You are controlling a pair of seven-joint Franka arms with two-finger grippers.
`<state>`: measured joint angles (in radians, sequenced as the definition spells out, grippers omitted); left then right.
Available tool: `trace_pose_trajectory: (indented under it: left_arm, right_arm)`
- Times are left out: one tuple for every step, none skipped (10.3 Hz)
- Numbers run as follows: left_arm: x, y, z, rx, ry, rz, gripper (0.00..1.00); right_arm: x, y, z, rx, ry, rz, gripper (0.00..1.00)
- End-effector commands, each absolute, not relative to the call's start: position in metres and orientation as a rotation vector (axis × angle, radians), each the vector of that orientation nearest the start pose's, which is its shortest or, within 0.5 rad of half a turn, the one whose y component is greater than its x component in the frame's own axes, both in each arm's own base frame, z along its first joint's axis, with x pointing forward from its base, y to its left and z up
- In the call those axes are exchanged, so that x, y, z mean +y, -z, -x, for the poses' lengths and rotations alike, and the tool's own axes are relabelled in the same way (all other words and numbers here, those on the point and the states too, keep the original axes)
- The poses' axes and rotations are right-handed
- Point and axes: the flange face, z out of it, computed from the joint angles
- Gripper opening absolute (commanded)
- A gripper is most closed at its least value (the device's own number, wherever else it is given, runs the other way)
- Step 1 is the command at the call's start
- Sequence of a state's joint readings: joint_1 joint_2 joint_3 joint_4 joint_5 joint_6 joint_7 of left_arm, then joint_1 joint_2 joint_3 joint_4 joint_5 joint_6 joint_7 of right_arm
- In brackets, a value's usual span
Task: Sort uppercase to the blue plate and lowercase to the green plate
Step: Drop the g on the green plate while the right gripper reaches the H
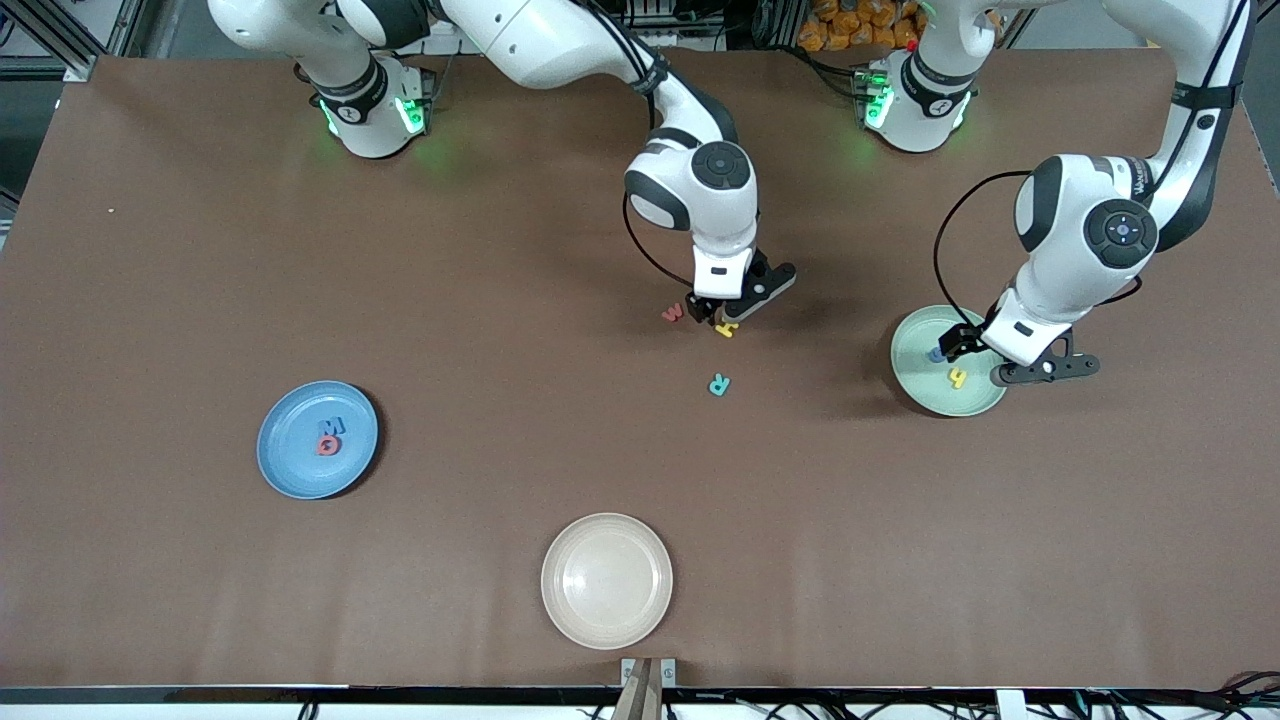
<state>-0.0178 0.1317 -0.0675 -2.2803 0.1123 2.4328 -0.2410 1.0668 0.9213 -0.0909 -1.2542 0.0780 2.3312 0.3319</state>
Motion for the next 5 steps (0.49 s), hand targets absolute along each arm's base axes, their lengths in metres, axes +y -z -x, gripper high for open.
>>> trace_pose_trajectory:
  left_arm:
    - [-0.045,-0.309,-0.523,-0.136,0.059,3.074,1.0]
    - [-0.045,-0.309,-0.523,-0.14,0.059,3.075,1.0]
    - [-0.045,-0.309,-0.523,-0.14,0.059,3.075,1.0]
    - [-0.045,-0.309,-0.524,-0.138,0.058,3.075,1.0]
    - [-0.045,-0.307,-0.524,-0.137,0.056,3.076,1.0]
  right_arm:
    - [0.651,-0.212,-0.425,-1.024,0.227,2.868,0.8]
    - [0.651,-0.21,-0.426,-1.059,0.235,2.854,0.8]
    - [0.649,-0.203,-0.43,-1.07,0.235,2.855,0.8]
    - [0.648,-0.199,-0.432,-1.097,0.246,2.844,0.79]
    - [0.647,-0.197,-0.432,-1.102,0.246,2.843,0.78]
